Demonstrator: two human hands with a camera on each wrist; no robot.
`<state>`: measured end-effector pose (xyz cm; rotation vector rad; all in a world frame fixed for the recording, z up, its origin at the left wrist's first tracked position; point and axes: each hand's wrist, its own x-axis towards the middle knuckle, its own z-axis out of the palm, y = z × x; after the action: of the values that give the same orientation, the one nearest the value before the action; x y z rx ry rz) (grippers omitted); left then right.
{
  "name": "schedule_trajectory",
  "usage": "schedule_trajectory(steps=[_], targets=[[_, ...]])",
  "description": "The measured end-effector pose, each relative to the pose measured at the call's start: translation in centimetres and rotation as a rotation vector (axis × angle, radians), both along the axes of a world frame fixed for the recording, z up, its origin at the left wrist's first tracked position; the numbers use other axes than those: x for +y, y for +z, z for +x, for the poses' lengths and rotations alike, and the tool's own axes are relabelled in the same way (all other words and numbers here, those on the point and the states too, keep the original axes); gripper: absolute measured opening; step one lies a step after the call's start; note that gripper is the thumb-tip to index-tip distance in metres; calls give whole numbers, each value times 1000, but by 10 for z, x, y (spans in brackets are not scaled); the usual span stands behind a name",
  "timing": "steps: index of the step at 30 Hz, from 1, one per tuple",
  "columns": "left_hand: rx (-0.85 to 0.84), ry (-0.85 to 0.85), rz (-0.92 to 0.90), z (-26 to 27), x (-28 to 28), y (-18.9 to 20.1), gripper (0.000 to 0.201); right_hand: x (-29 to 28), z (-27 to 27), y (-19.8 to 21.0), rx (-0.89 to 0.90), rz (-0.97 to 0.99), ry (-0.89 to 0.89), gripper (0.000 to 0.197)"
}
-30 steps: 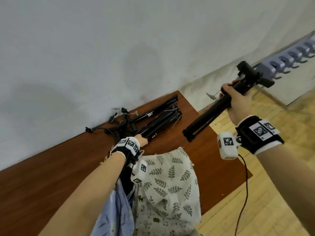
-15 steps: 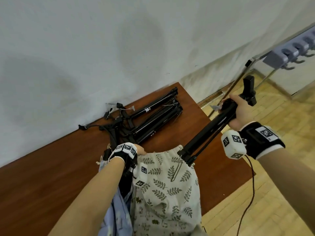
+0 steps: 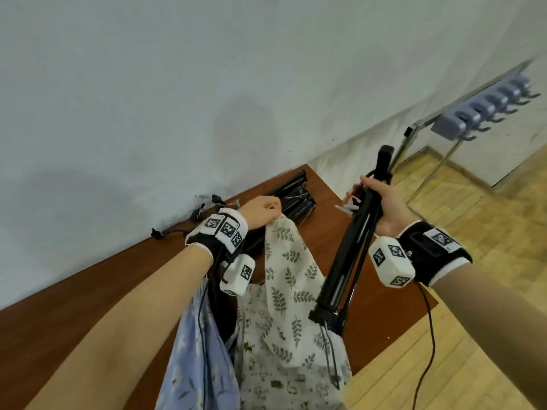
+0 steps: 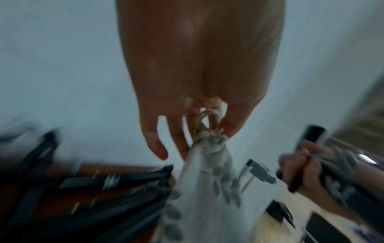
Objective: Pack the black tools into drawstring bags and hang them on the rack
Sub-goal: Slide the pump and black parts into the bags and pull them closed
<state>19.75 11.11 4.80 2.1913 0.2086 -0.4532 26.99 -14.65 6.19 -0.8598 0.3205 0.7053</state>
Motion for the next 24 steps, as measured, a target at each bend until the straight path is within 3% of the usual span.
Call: schedule_trajectory(steps=[2,7,9,11,18,24], targets=[[-234,-156,141,-1,-5,29,14,6,-10,11,-38,57,35,19],[-747,-298,488,-11,-12,88,18,23,-33,38,-121,189,108,16],[-803,-393,589,-20,-11,82,16,23,-38,37,-131,213,109,16],[-676,-430,587,-37,-10,51,13,20,-44,30,-148,174,99,15],[152,-290,379,-103,-18,-78,10,0,-70,-22,-76,0,89,14],[347,-27,185,-125,-40,-125,16,-13,-95,-53,-24,-72,45,15]])
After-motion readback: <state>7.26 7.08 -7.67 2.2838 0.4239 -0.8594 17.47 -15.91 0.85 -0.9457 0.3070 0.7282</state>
